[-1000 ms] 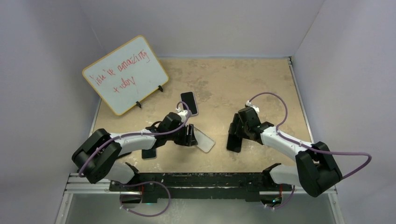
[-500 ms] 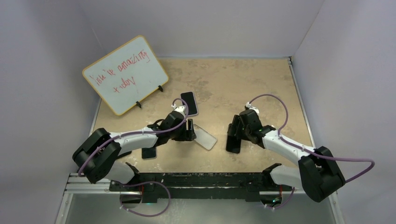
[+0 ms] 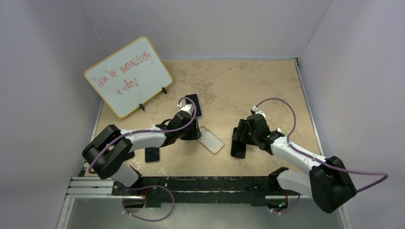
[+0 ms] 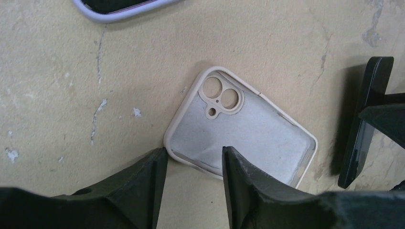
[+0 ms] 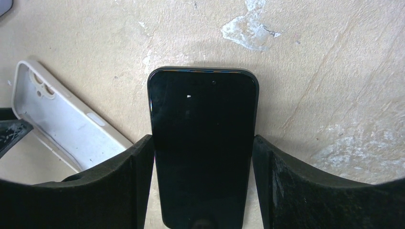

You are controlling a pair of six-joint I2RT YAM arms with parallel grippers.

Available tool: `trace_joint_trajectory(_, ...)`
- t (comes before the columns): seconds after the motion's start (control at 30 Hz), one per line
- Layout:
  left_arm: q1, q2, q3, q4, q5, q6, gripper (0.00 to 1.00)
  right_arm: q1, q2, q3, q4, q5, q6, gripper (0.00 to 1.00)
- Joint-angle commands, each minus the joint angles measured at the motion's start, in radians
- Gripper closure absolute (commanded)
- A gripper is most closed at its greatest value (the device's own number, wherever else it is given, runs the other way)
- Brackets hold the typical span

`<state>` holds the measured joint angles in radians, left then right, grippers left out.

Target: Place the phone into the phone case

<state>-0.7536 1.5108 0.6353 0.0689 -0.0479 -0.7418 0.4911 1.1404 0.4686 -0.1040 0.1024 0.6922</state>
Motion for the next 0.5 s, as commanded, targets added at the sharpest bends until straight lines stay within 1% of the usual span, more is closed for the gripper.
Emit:
trace_joint_trajectory(0.0,0.000,0.072,0.035,-0.014,0.038,0.065,0.55,0.005,-0.055,-0.005,0.002,-0.026,-0.010,0.57)
trace_joint_trajectory(0.07,0.000,0.096,0.061,-0.025,0.043,0.093,0.64,0.007,-0.064,-0.002,-0.011,-0.044,-0.020,0.58)
trace_joint_trajectory(0.13,-0.001,0.111,0.080,-0.024,0.054,0.119,0.69,0.007,-0.070,-0.001,-0.020,-0.061,-0.024,0.59)
trace_joint_trajectory(0.3,0.000,0.134,0.120,0.000,0.091,0.188,0.75,0.035,-0.090,-0.006,-0.013,-0.101,-0.025,0.62)
trace_joint_trajectory(0.47,0.000,0.176,0.194,-0.024,0.101,0.261,0.81,0.078,-0.120,0.009,0.003,-0.101,-0.028,0.62)
